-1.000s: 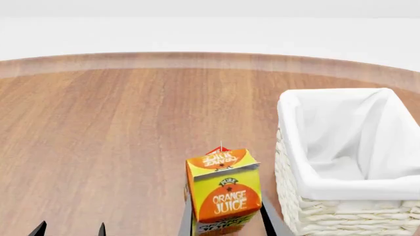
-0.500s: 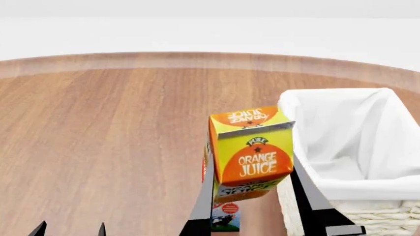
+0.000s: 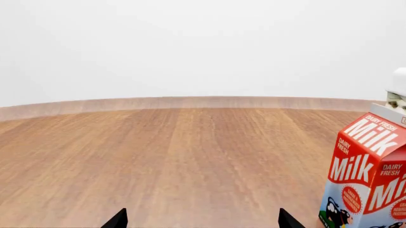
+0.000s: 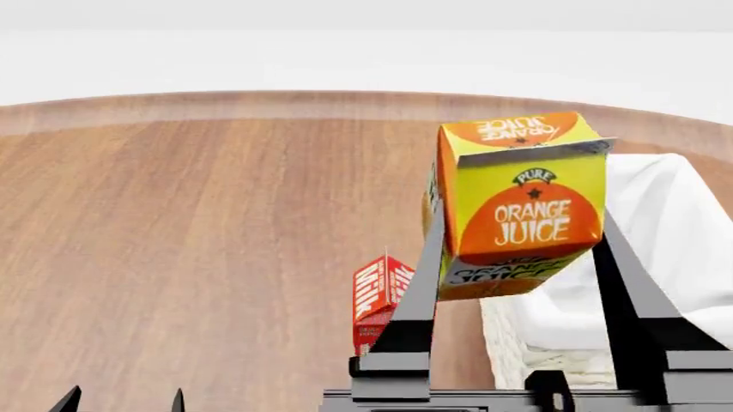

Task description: Pick up the orange juice, and put it in the basket.

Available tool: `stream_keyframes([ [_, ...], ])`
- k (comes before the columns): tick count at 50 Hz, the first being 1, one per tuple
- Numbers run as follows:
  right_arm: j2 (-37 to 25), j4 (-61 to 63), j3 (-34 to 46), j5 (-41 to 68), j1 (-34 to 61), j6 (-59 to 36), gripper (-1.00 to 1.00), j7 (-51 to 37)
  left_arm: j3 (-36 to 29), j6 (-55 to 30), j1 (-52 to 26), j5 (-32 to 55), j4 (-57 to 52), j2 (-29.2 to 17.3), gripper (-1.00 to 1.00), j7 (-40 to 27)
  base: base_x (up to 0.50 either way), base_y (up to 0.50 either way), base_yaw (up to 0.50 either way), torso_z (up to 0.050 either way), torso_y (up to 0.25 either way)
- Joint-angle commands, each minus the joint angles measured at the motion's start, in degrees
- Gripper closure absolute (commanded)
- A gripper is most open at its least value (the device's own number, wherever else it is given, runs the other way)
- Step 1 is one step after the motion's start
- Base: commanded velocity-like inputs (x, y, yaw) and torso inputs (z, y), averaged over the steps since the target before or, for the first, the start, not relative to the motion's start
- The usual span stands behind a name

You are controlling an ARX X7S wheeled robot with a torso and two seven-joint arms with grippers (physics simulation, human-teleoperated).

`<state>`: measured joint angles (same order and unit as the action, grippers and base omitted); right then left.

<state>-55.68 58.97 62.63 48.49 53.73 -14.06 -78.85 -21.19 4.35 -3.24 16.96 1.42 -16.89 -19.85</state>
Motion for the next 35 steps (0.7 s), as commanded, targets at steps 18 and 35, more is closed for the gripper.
stream_keyframes([
  [18,-8.89,-3.91,1.6,-0.26,2.35,9.24,1.0,-0.46,-0.4,0.15,-0.11,0.28,0.05,-0.27,-1.0,-0.33,0.0,0.0,0.0,0.0,0.001],
  [35,-11.09,-12.72,0.33,0.85,-0.16,15.63,1.0,3.25,-0.63,0.23,-0.18,0.44,0.08,-0.43,-1.0,-0.52,0.0,0.0,0.0,0.0,0.0],
])
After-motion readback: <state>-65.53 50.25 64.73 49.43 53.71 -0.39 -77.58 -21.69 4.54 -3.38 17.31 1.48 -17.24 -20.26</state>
